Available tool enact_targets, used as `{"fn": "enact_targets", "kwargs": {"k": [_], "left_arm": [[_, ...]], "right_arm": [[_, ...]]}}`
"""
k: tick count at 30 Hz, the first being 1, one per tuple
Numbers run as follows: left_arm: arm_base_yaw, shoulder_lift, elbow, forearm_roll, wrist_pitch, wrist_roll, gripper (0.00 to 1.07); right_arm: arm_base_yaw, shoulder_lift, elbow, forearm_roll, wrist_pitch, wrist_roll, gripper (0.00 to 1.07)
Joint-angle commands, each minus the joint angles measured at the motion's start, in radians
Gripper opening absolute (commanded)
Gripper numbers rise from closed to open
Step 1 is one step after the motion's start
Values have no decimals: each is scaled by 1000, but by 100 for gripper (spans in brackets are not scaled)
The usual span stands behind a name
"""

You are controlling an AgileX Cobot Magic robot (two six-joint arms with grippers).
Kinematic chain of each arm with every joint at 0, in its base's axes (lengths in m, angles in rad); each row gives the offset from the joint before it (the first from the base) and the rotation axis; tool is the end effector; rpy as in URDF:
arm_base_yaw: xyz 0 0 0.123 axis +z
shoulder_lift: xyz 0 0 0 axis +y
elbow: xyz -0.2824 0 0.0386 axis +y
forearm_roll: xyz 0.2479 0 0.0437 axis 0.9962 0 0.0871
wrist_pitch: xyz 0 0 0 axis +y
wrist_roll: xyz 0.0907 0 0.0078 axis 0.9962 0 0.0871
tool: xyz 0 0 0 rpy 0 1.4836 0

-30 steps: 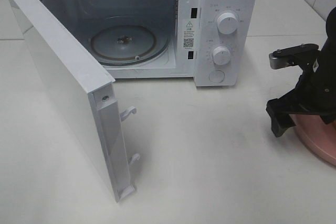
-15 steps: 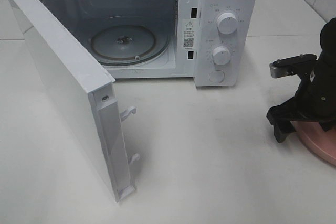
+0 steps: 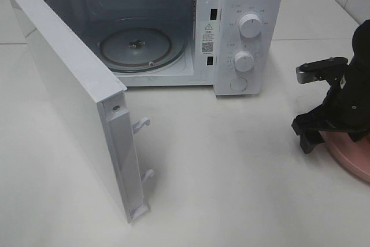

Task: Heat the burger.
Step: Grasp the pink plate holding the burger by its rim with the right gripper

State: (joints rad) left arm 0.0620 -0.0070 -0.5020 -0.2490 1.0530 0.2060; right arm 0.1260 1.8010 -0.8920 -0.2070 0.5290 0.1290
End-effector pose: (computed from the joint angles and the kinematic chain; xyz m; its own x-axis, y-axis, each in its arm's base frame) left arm -0.0060 -0.0199 0.2803 -0.4159 0.0532 -0.9078 0.1667 0.9858 -0.0186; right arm 0.3080 0.0295 0.1322 -0.9598 -0.1720 -0.2220 -0.1501 0.9823 -0.1123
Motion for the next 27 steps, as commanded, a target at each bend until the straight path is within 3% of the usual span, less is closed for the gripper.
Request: {"fn": "enact_targets", "kwargs": {"k": [1,21,26,27], "left_arm": [[2,-21,3,-3,-11,-1,88],[2,-21,3,-3,-11,-1,88],[2,-21,3,-3,-11,-1,88],[2,-21,3,-3,-11,-1,88]], "right_arm": [[-4,6,-5,8,-3,7,87],[-4,75,13,26,-3,10,80],[-4,75,12,27,7,11,66],[-4,75,12,27,12,19,54]]}}
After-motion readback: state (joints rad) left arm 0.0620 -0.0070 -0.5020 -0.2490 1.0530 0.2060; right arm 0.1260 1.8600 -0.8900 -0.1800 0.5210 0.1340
